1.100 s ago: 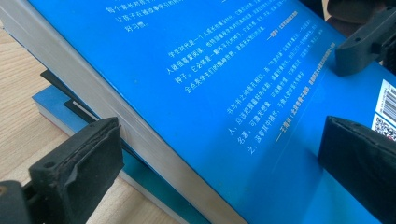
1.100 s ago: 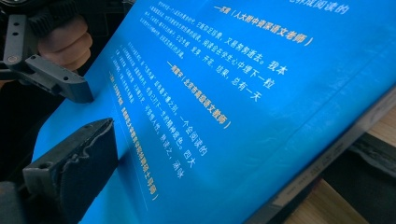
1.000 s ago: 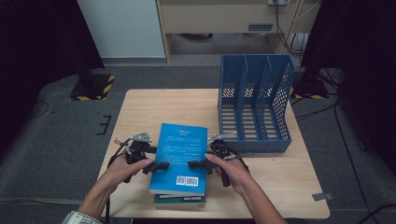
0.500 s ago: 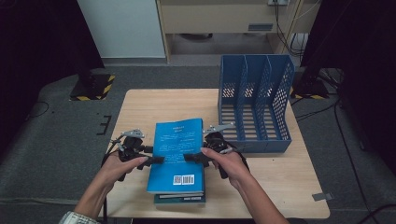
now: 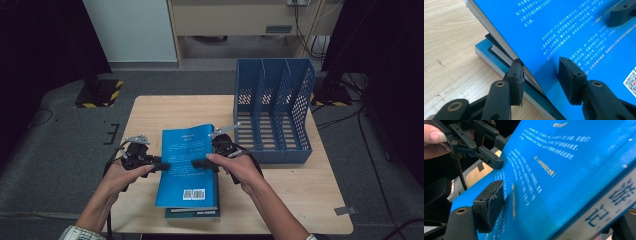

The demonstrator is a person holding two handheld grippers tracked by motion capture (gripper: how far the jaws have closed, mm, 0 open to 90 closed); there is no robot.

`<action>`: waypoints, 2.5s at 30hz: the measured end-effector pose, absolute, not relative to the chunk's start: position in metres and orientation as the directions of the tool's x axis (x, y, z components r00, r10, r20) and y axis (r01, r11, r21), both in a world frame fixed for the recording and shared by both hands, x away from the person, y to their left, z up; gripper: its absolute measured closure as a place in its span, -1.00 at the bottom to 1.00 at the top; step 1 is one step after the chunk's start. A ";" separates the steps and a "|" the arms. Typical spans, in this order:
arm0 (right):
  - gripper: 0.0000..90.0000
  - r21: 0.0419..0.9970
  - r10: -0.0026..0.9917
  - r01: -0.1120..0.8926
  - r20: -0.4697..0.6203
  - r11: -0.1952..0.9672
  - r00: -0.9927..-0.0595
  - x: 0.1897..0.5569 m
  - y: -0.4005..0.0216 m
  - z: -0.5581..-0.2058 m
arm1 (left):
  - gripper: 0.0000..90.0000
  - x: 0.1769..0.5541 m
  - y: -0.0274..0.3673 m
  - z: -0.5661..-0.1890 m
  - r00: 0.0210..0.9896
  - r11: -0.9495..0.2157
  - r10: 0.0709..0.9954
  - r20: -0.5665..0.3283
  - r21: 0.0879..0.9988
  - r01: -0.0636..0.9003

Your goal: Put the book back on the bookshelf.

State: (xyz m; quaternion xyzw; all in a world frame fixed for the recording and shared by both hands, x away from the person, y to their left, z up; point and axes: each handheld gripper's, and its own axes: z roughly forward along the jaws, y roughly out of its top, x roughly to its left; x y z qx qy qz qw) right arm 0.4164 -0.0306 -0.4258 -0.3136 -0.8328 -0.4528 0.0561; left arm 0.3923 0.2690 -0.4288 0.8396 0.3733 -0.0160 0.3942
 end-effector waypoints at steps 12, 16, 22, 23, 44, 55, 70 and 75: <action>0.00 0.723 0.464 0.569 0.378 0.391 -0.801 0.423 -0.027 -0.403 | 0.56 0.395 0.276 -0.418 0.709 -0.392 0.633 -0.310 0.661 0.640; 0.04 0.726 0.461 0.565 0.376 0.392 -0.804 0.425 -0.026 -0.398 | 0.59 0.396 0.278 -0.413 0.709 -0.387 0.636 -0.303 0.669 0.634; 0.13 0.745 0.467 0.548 0.357 0.381 -0.809 0.430 -0.026 -0.385 | 0.62 0.399 0.278 -0.396 0.716 -0.395 0.648 -0.262 0.688 0.609; 0.14 0.751 0.468 0.539 0.346 0.381 -0.813 0.431 -0.026 -0.383 | 0.63 0.400 0.278 -0.393 0.717 -0.397 0.648 -0.255 0.691 0.604; 0.20 0.789 0.481 0.429 0.196 0.440 -0.855 0.438 -0.018 -0.351 | 0.64 0.409 0.278 -0.373 0.726 -0.400 0.655 -0.210 0.719 0.569; 0.23 0.816 0.490 0.357 0.106 0.454 -0.865 0.444 -0.013 -0.336 | 0.65 0.417 0.276 -0.362 0.725 -0.407 0.668 -0.168 0.734 0.545; 0.28 0.848 0.505 0.291 0.032 0.443 -0.863 0.449 -0.010 -0.320 | 0.66 0.428 0.272 -0.348 0.723 -0.426 0.680 -0.118 0.740 0.521; 0.30 0.856 0.516 0.283 0.022 0.433 -0.856 0.455 -0.010 -0.319 | 0.66 0.435 0.270 -0.346 0.722 -0.434 0.684 -0.102 0.739 0.516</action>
